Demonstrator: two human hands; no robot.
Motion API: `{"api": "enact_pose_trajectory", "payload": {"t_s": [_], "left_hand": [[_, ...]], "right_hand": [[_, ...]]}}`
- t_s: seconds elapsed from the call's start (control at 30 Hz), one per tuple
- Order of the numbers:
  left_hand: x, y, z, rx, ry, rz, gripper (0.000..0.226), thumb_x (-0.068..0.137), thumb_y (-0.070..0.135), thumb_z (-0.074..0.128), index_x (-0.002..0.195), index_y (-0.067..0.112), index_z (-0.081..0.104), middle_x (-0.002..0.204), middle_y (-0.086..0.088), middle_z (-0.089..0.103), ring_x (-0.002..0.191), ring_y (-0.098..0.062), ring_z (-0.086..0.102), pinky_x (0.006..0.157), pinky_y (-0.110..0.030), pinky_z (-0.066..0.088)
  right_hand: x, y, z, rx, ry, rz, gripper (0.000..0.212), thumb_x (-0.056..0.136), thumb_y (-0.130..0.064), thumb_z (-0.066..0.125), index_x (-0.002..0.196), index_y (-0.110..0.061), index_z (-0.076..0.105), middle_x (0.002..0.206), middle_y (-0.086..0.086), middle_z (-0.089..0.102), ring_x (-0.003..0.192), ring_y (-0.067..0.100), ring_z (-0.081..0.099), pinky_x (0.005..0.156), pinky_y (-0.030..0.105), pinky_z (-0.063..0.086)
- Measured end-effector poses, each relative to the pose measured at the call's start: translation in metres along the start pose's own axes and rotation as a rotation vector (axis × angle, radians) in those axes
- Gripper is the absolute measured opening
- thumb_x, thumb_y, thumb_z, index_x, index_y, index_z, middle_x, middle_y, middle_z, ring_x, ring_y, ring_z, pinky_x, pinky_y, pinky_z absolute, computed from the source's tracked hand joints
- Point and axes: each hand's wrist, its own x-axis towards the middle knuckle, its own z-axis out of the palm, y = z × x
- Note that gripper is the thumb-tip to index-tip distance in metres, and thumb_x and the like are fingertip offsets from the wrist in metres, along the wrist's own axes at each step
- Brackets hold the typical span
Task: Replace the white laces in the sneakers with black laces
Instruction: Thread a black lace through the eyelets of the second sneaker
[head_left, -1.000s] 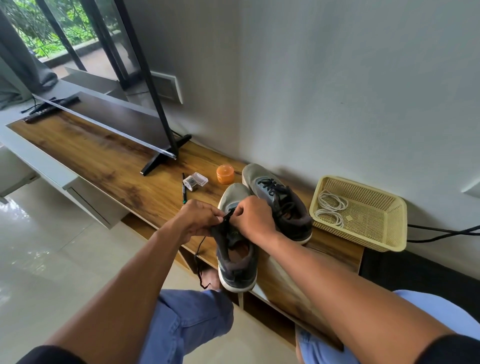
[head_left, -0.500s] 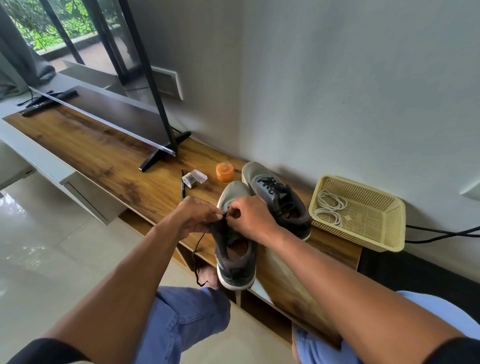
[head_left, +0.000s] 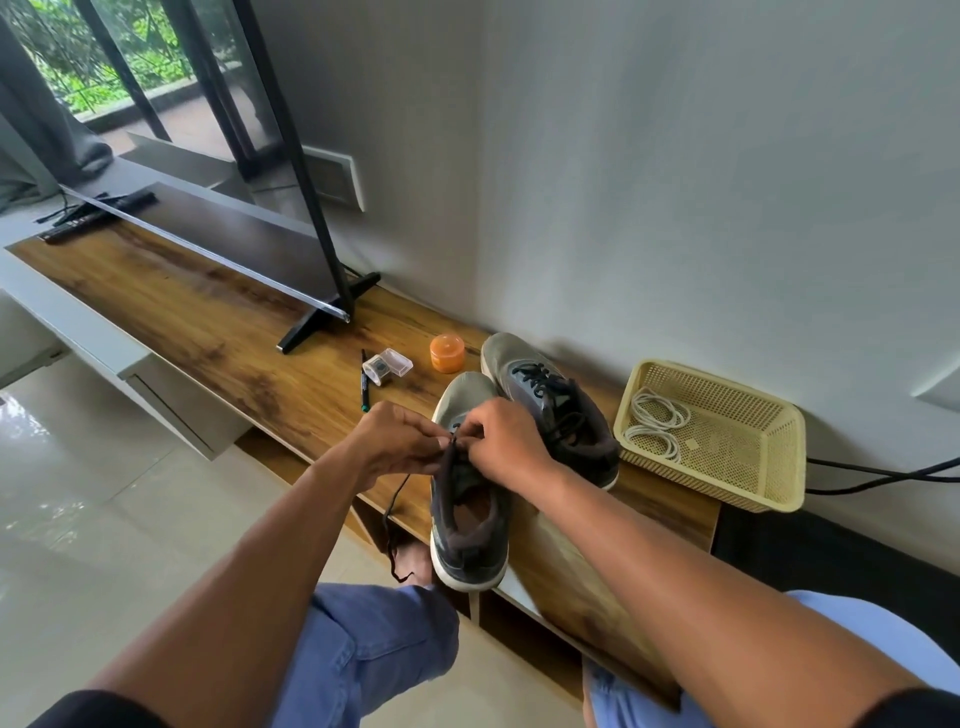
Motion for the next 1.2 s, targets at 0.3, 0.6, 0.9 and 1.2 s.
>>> {"api": "enact_pose_trajectory", "payload": {"t_s": [0.3,0.6,0.9,1.2], "left_hand": [[0.002,0.001,0.006,0.040,0.043,-0.046,0.009,0.089,-0.003,0.076,0.097,-0.006,0.078,0.088,-0.018,0.078,0.074,-0.019,0.077,0.065,-0.029,0.065],[-0.006,0.012,-0.002,-0.001,0.113,0.055,0.017,0.104,-0.003,0.052,0.097,0.002,0.066,0.084,-0.015,0.071,0.074,-0.019,0.070,0.070,-0.031,0.064],[-0.001,0.019,-0.050,-0.582,0.493,0.254,0.022,0.101,0.000,0.040,0.090,0.016,0.050,0.074,-0.003,0.048,0.049,-0.008,0.040,0.041,-0.022,0.036],[-0.006,0.009,-0.024,0.995,-0.126,0.322,0.015,0.090,0.051,0.076,0.104,0.044,0.078,0.086,0.019,0.076,0.092,-0.002,0.069,0.087,-0.035,0.055]], "right_hand": [[-0.003,0.000,0.004,0.175,0.001,0.062,0.017,0.095,-0.013,0.068,0.108,-0.020,0.060,0.098,0.001,0.071,0.094,0.019,0.069,0.086,0.041,0.058],[-0.002,-0.007,-0.008,0.192,-0.075,0.043,0.031,0.087,-0.038,0.077,0.109,-0.017,0.079,0.101,-0.005,0.078,0.093,0.008,0.069,0.084,0.027,0.056],[-0.008,-0.003,-0.015,0.060,-0.091,0.022,0.029,0.079,-0.036,0.079,0.106,-0.024,0.079,0.099,-0.009,0.077,0.090,0.007,0.070,0.087,0.035,0.061],[-0.005,-0.003,-0.016,-0.210,-0.061,-0.043,0.049,0.077,-0.071,0.069,0.107,-0.033,0.077,0.101,-0.011,0.076,0.102,0.016,0.063,0.087,0.038,0.055]]}}
